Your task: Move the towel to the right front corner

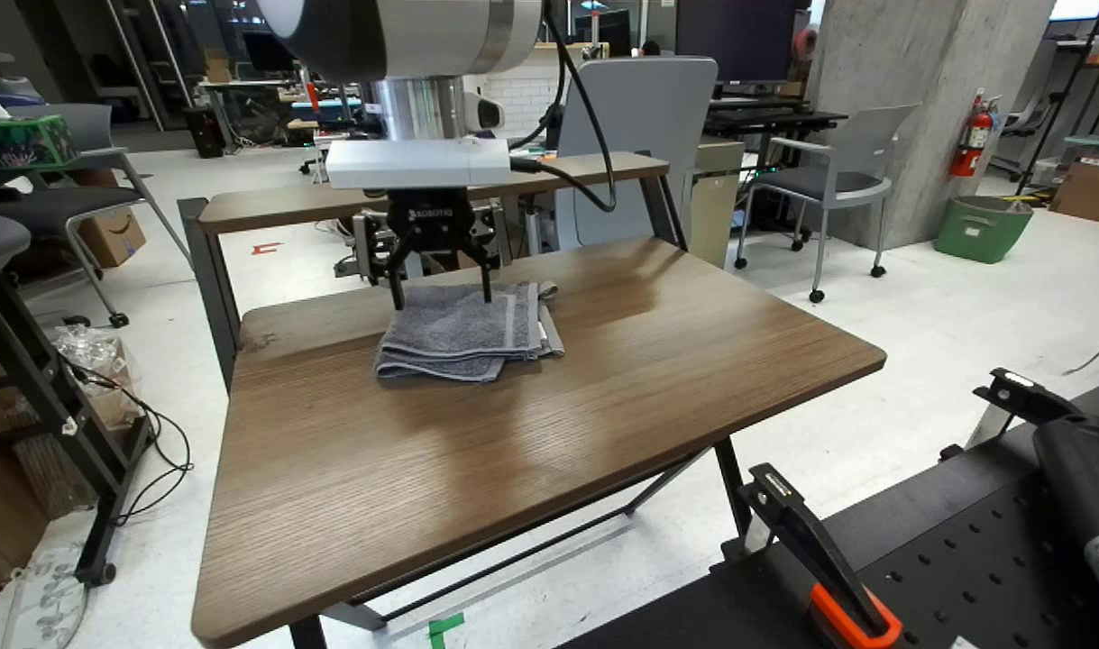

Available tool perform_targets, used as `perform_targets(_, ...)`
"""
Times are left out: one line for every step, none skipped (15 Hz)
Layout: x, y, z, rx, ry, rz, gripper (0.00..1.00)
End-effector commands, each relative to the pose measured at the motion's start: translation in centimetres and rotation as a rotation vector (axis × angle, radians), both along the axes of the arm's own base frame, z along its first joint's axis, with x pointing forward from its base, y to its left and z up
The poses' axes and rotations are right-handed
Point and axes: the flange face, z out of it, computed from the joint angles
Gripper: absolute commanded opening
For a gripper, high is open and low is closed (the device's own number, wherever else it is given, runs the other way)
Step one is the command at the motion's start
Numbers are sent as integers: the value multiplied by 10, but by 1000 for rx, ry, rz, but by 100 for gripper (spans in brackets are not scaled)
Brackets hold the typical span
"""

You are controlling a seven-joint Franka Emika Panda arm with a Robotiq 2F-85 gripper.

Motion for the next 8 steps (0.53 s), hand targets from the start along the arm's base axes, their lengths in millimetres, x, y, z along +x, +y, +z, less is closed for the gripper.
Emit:
perform_targets(8, 3, -16, -16, 34, -20, 100)
perform_targets(8, 3, -21, -22, 41, -18, 100)
perform_targets(8, 3, -25, -26, 46, -20, 100)
perform_targets(7, 1, -30, -27, 57, -20, 100)
perform_targets(6, 0, -33, -33, 65, -22, 100)
perform_targets(5, -3, -39, -39, 73, -27, 100)
perform_targets(3, -7, -43, -43, 82, -34, 100)
perform_targets(2, -12, -47, -46, 89, -44, 100)
